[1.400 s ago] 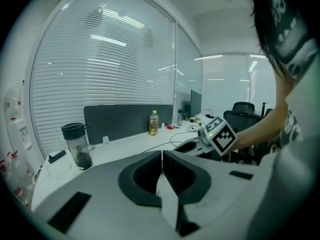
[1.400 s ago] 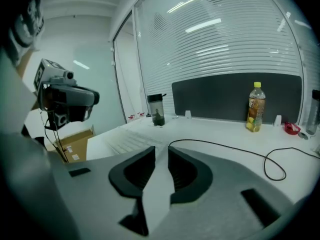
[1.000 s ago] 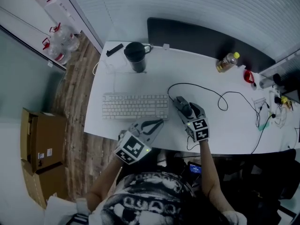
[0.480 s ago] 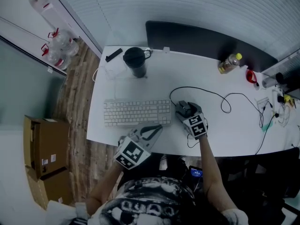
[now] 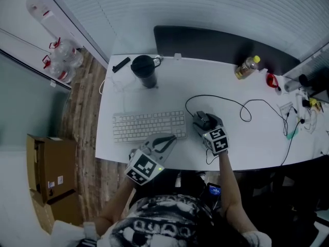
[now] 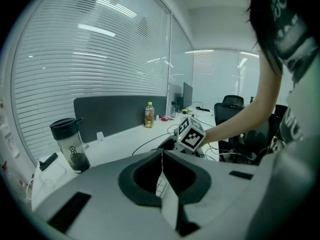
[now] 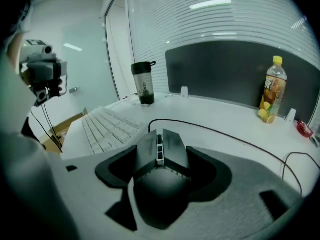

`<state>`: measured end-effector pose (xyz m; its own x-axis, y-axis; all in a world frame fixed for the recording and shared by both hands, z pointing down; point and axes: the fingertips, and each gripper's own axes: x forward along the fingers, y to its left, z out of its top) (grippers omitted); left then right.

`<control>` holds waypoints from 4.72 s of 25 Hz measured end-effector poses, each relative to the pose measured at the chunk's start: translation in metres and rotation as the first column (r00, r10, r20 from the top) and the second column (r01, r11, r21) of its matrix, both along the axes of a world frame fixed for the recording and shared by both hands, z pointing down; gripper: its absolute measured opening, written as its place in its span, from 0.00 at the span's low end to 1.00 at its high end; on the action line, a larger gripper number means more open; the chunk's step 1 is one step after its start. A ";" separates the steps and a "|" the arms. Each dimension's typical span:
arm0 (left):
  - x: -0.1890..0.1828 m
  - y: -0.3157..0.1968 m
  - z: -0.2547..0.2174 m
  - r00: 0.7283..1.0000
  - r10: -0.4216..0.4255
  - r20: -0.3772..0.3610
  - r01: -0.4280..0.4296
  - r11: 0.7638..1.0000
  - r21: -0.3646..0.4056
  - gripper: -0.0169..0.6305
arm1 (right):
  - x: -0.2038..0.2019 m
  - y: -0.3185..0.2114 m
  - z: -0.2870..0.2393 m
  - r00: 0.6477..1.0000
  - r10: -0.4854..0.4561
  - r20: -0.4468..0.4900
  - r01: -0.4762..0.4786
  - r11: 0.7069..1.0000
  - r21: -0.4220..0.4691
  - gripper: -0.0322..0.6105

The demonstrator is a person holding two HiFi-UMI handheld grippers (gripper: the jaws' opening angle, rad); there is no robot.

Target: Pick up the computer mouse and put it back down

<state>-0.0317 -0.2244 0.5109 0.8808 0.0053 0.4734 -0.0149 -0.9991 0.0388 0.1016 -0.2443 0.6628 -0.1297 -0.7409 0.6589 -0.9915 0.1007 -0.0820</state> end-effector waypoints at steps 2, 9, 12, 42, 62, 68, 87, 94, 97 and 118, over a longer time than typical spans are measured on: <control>0.001 0.000 0.000 1.000 0.001 -0.003 -0.001 1.000 -0.001 0.03 | 0.000 0.004 -0.020 1.000 0.014 -0.001 -0.014 0.999 0.034 0.53; 0.013 0.008 -0.006 0.999 0.035 -0.036 -0.035 0.999 0.002 0.03 | -0.003 0.023 -0.093 0.996 0.084 0.017 -0.085 0.980 0.178 0.53; 0.021 0.012 -0.012 0.997 0.050 -0.056 -0.050 0.999 0.006 0.03 | -0.003 0.038 -0.117 0.994 0.112 0.017 -0.113 0.969 0.220 0.53; 0.082 0.084 -0.030 0.990 0.106 -0.094 -0.106 0.994 0.004 0.03 | 0.038 0.155 -0.171 0.971 0.237 0.029 -0.235 0.926 0.296 0.53; 0.207 0.136 -0.036 0.996 0.044 -0.082 -0.042 0.999 0.026 0.03 | 0.271 0.219 -0.065 0.956 0.286 -0.073 -0.280 0.956 0.083 0.53; 0.225 0.141 -0.030 0.998 0.001 -0.065 0.001 1.000 0.029 0.03 | 0.303 0.224 -0.015 0.955 0.293 -0.045 -0.293 0.956 -0.007 0.53; 0.224 0.152 -0.017 0.997 -0.078 -0.024 0.079 0.996 0.038 0.03 | 0.304 0.228 0.030 0.966 0.249 -0.065 -0.253 0.965 -0.065 0.54; 0.225 0.171 -0.017 0.999 -0.044 -0.012 0.045 0.998 0.044 0.03 | 0.308 0.234 0.011 0.938 0.347 -0.022 -0.346 0.938 0.018 0.58; 0.219 0.178 -0.012 0.999 -0.042 0.008 0.041 0.998 0.038 0.03 | 0.300 0.240 -0.008 0.933 0.358 -0.025 -0.355 0.932 0.072 0.57; 0.181 0.206 -0.006 0.996 0.086 0.031 -0.086 0.996 0.017 0.03 | 0.153 0.278 -0.094 0.931 0.347 0.113 -0.365 0.897 0.248 0.40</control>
<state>0.1491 -0.0187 0.5047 0.8630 0.0713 0.5002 0.0702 -0.9973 0.0212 0.2545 0.0335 0.5690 0.1394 -0.8894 0.4353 -0.9586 -0.2315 -0.1659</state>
